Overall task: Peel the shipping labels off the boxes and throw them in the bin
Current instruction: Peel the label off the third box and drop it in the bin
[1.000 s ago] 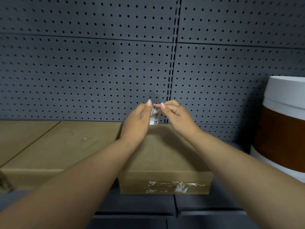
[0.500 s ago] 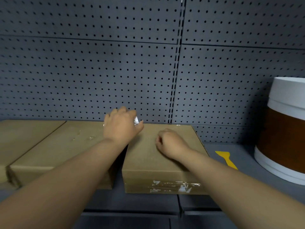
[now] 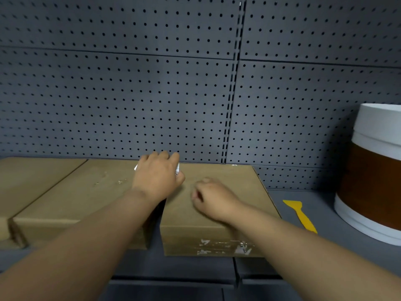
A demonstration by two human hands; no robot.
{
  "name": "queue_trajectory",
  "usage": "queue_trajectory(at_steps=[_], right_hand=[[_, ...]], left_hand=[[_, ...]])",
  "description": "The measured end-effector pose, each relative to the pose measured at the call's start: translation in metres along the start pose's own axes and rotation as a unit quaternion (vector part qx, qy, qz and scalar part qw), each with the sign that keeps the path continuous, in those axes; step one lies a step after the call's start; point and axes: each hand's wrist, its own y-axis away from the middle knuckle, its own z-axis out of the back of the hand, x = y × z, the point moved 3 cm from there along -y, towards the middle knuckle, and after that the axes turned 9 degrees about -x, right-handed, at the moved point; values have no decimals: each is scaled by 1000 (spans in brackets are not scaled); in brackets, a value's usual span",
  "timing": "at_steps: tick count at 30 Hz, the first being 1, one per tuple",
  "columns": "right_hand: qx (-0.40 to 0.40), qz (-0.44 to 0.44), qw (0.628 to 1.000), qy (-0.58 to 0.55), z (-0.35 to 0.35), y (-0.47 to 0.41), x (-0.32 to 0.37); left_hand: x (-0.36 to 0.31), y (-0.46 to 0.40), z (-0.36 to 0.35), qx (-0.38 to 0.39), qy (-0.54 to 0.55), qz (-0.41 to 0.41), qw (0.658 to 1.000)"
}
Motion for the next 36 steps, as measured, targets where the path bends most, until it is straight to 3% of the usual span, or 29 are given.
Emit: queue_trajectory(at_steps=[3, 8, 10, 15, 17, 23, 26, 30, 32, 36], right_hand=[[41, 69, 996, -44, 6, 15, 11], [5, -64, 996, 56, 27, 9, -46], [-18, -75, 995, 56, 21, 4, -38], [12, 74, 997, -24, 3, 18, 14], [23, 84, 996, -27, 12, 24, 1], [-29, -109, 990, 87, 30, 12, -67], [-34, -42, 998, 43, 15, 10, -33], [17, 66, 997, -19, 13, 24, -9], [27, 36, 999, -9, 20, 22, -33], [-28, -94, 992, 77, 27, 0, -76]], left_hand=[[-1, 1, -1, 7, -1, -7, 1000], [-1, 5, 1, 13, -4, -7, 1000], [-2, 5, 2, 21, 1, -5, 1000], [-5, 3, 2, 23, 10, -18, 1000], [-4, 3, 2, 19, 12, -19, 1000], [0, 4, 2, 9, 22, -17, 1000], [-4, 3, -1, 17, 36, -10, 999], [-5, 1, -4, 20, 46, -9, 999], [-3, 2, -5, 22, 45, -8, 999], [1, 2, -8, 29, 49, -4, 998]])
